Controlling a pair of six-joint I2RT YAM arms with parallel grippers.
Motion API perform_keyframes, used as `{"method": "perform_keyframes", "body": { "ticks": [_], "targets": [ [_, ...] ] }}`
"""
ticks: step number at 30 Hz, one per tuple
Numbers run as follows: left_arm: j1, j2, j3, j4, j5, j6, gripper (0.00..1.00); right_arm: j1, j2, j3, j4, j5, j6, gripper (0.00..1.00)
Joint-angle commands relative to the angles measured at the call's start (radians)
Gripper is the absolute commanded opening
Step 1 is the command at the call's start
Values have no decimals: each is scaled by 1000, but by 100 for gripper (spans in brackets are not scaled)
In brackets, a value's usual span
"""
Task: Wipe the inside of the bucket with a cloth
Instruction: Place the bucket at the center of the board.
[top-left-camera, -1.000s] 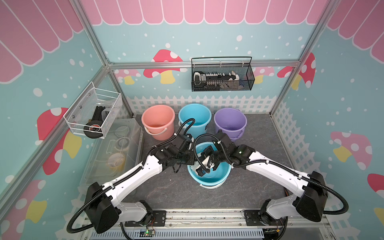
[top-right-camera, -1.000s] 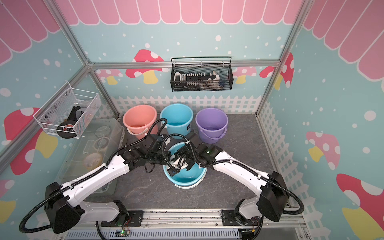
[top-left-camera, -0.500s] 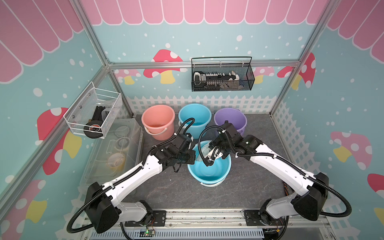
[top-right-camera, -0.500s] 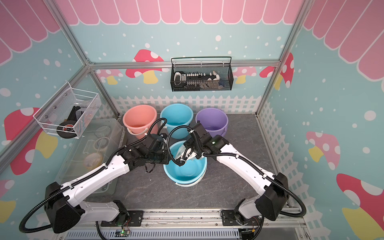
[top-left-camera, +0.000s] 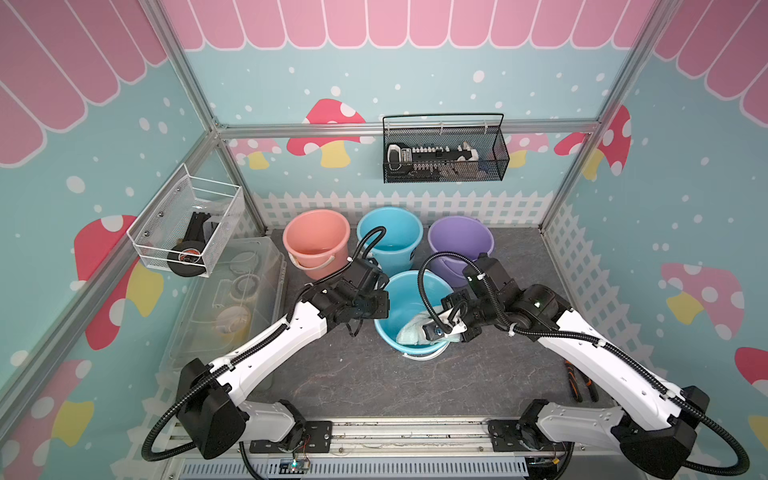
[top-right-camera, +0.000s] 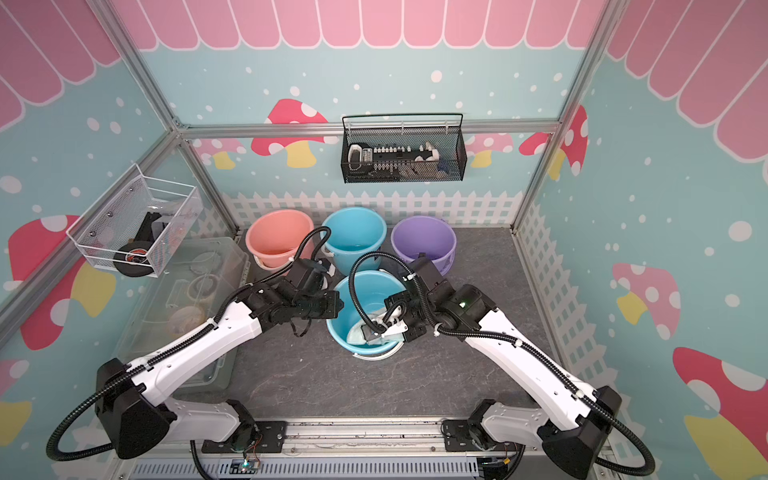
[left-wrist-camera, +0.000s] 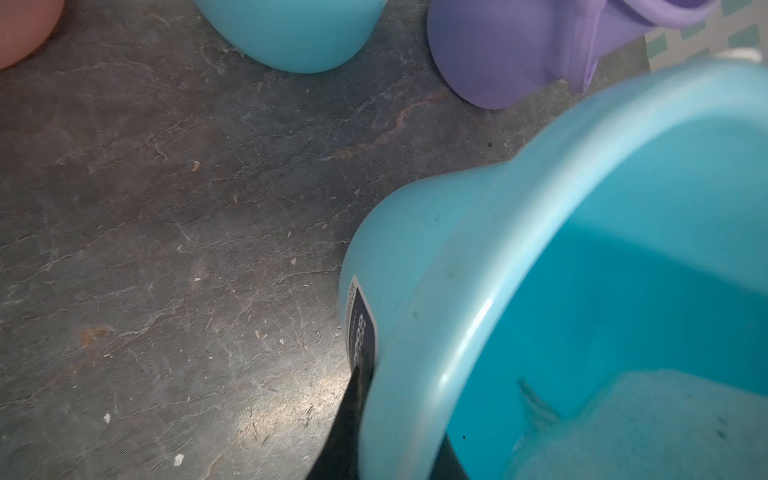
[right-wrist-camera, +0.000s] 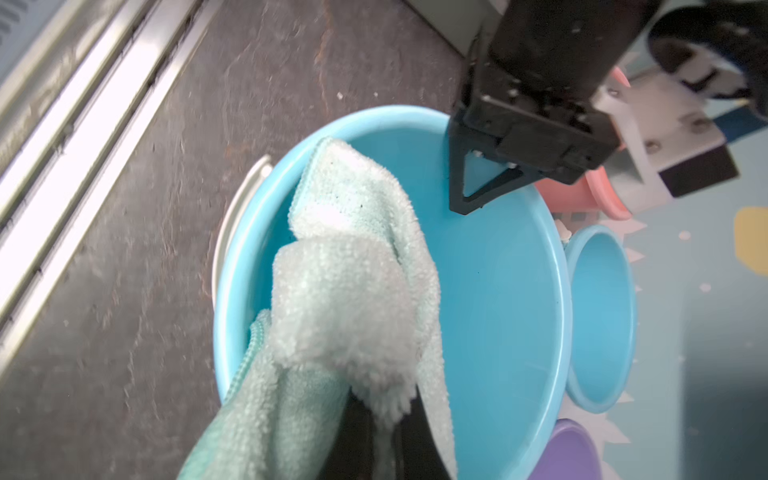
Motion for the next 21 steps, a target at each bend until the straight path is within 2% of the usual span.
{"method": "perform_keyframes", "body": {
  "ticks": [1,6,11,17,21],
  "targets": [
    [27,25,33,6,-22,-35,0,-4,-32,-12,234,99,430,0],
    [51,80,42,2,-28,-31,0,-17,-3,45,290,514,695,0],
    [63,121,60,-7,-18,-29,0,-72,36,69,204,709,911,0],
    [63,128,59,-15,-19,-34,0,-144,-44,-62,191,832,1144,0],
    [63,116,57,-16,-13,-33,5,-197,-88,-204,212,750,1258,0]
  ]
}}
